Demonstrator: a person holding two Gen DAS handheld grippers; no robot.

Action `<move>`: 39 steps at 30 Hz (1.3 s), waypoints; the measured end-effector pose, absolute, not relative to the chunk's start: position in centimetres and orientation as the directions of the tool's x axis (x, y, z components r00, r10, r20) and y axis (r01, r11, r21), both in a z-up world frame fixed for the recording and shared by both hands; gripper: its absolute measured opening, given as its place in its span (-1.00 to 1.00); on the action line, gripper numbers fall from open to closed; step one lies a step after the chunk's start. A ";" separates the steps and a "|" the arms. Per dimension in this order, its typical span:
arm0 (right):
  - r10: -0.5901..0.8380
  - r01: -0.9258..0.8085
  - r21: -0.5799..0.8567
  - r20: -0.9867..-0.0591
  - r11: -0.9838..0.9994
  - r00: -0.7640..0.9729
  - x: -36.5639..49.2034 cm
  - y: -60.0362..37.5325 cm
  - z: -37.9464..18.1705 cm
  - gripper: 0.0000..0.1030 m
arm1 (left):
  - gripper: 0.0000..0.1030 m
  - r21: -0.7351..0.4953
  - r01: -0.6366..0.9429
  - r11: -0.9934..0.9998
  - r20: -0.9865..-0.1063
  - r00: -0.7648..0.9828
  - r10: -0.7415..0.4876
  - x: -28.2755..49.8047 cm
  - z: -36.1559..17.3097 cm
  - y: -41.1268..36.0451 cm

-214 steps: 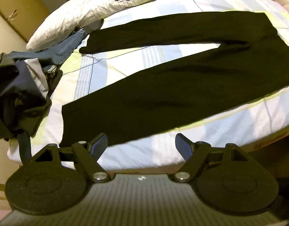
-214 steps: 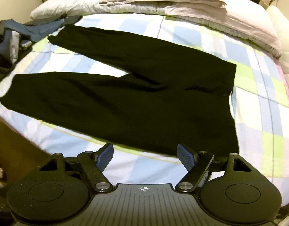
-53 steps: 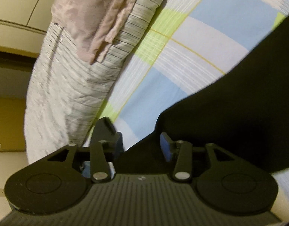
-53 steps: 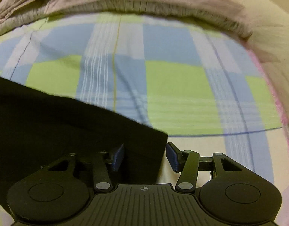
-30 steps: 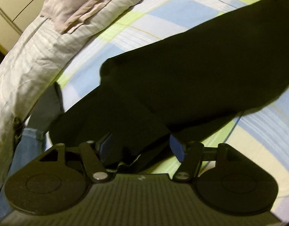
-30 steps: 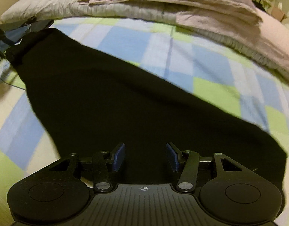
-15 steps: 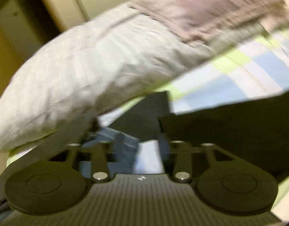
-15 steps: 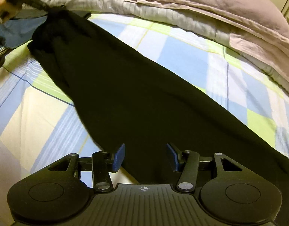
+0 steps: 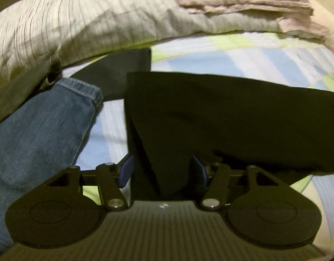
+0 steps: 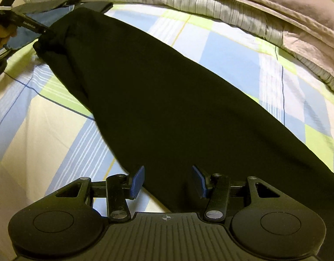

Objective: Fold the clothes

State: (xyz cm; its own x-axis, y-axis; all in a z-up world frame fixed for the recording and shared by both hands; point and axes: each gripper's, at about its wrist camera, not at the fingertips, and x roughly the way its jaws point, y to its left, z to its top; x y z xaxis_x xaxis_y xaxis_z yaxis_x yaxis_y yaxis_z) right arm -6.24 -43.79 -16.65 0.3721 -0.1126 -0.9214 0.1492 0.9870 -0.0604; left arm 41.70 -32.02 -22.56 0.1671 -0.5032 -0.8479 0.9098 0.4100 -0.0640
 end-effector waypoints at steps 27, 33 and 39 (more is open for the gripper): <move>-0.134 0.219 -0.075 -0.953 0.973 0.271 -8.9 -45.0 -17.4 0.01 | -0.77 0.141 0.935 0.324 -0.935 0.233 -0.266 42.9 -22.3 -30.4; -0.088 0.370 0.003 -0.969 0.929 0.230 -10.3 -47.2 -18.6 0.01 | -0.67 0.296 0.925 0.237 -0.890 0.357 -0.284 40.2 -19.7 -30.0; -0.059 0.494 0.051 -0.977 0.868 0.205 -11.4 -48.7 -19.0 0.01 | -0.47 0.327 0.944 0.034 -0.880 0.317 -0.354 34.0 -20.0 -32.6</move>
